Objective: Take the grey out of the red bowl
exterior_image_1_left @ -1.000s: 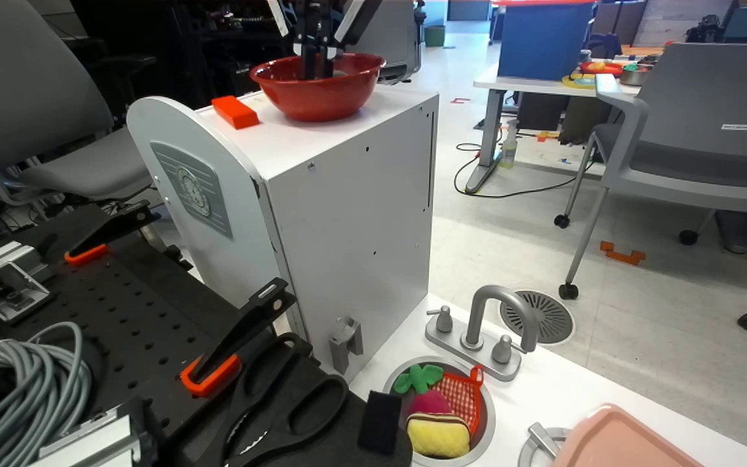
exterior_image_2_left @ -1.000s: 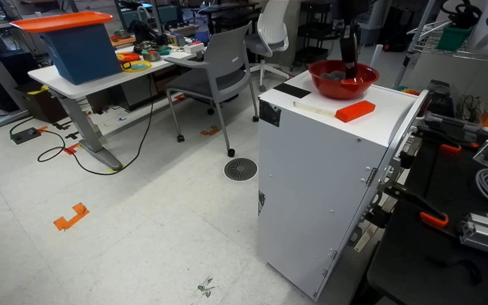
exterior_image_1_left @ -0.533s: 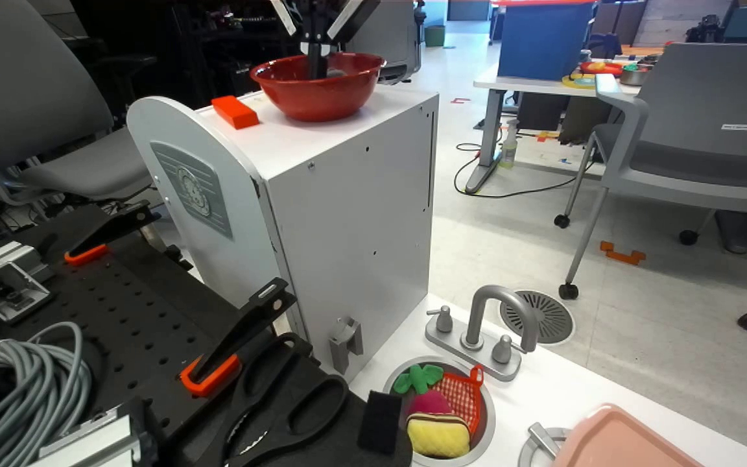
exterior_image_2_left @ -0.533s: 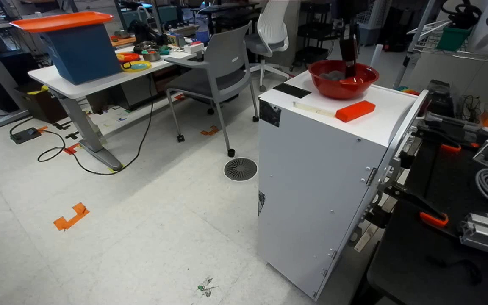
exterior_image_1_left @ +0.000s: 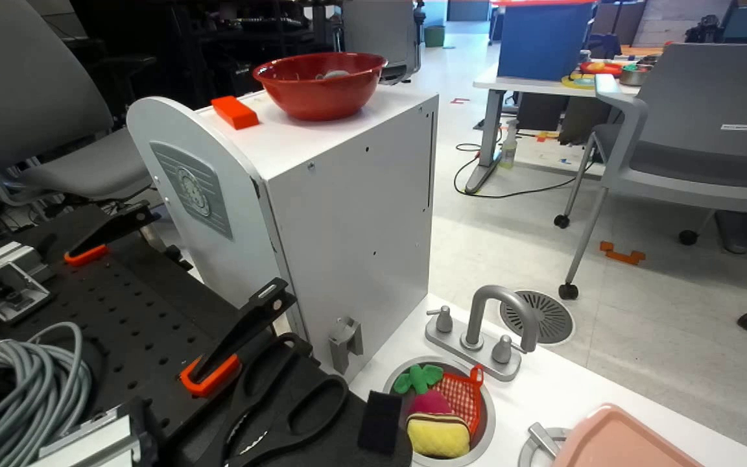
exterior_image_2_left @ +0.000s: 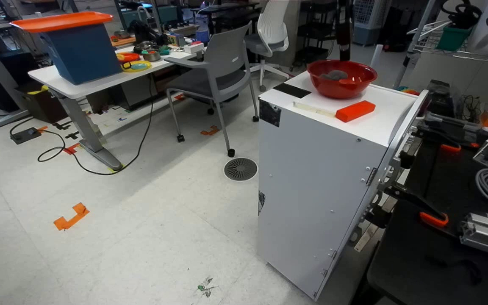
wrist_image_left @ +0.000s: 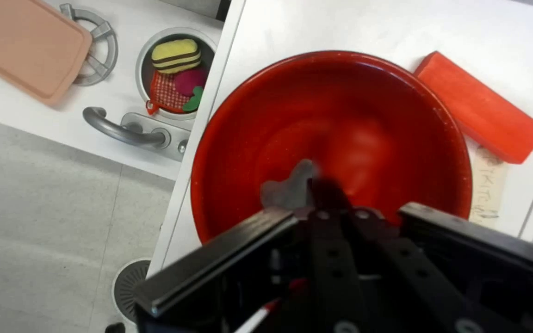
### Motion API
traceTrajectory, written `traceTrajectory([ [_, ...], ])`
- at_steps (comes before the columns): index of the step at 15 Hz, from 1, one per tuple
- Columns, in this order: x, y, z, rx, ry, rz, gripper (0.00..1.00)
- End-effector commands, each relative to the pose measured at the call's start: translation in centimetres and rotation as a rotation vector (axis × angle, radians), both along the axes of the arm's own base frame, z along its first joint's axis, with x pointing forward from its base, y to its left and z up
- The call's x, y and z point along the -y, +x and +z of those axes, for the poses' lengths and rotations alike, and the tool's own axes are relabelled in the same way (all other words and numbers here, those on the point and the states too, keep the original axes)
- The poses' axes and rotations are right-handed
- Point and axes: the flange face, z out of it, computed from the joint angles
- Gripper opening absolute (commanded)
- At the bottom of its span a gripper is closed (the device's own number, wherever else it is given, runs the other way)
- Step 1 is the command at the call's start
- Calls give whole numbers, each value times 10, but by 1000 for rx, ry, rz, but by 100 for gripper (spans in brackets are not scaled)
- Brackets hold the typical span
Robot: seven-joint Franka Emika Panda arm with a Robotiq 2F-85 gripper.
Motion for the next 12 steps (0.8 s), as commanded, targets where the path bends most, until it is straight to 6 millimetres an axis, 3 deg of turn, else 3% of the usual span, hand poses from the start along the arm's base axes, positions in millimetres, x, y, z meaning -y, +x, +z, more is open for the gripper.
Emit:
traceTrajectory([
  [1, -20, -9, 38, 46, -70, 29, 0],
  [4, -32, -11, 60, 94, -118, 45, 0],
  [5, -35, -12, 65, 104, -125, 46, 26],
  [6, -36, -13, 69, 111, -128, 50, 27],
  [12, -34, -13, 68, 135, -116, 80, 69],
])
